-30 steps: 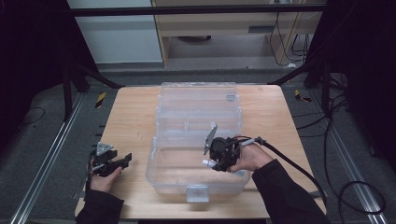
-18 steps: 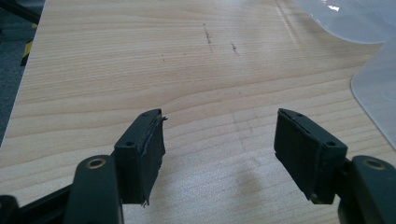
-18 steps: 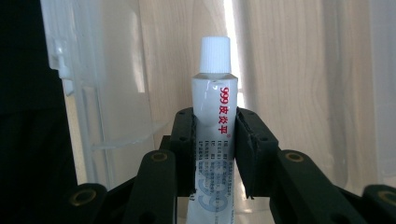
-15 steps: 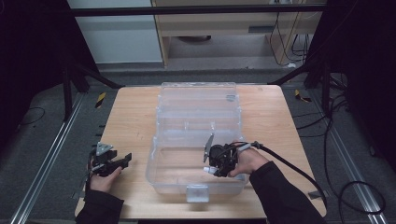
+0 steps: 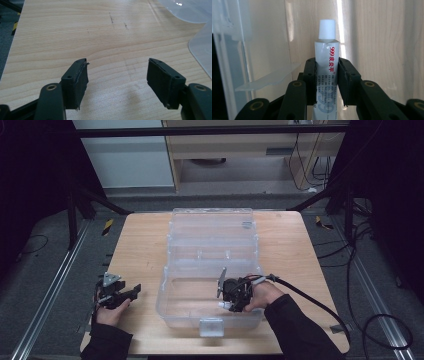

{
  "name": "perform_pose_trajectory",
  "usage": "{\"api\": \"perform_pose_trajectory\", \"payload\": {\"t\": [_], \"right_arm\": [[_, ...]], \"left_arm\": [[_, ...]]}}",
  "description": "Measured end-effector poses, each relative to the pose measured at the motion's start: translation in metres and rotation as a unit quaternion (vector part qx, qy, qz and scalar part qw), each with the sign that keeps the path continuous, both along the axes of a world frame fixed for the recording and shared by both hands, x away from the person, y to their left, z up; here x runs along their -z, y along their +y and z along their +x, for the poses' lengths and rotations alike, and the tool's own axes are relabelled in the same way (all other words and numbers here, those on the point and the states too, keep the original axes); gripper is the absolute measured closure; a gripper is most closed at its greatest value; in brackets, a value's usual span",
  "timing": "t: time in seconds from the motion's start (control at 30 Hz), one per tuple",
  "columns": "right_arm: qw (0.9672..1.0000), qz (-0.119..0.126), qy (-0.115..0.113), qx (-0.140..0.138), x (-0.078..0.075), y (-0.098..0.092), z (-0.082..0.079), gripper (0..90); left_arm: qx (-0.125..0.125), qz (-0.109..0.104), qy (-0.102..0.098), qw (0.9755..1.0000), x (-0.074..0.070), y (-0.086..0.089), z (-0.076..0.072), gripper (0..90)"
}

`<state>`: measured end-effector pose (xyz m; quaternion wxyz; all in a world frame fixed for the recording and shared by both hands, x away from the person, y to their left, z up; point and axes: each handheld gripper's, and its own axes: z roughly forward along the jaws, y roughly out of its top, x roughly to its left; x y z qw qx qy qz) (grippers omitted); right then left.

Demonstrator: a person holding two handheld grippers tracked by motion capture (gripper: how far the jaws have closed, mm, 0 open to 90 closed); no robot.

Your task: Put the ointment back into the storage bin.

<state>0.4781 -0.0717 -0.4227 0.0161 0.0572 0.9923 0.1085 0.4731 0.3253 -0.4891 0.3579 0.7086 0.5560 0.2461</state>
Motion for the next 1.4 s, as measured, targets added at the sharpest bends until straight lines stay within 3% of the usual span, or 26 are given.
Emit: {"api": "perform_pose_trajectory", "payload": {"t": [0.87,1.2,1.4], "right_arm": [[0.9993,-0.034,0.013,-0.012,0.021,0.005,0.003,69.5],[0.9995,-0.028,0.01,-0.009,0.02,0.005,0.003,69.2],[1.0,-0.008,-0.004,-0.001,0.007,-0.001,0.002,67.2]], "left_arm": [[0.001,0.002,0.002,1.0,0.0,0.0,0.0,32.8],[0.001,0.002,0.002,1.0,0.0,0.0,0.0,32.8],[0.0,0.002,0.001,1.0,0.0,0.0,0.0,32.7]]}}
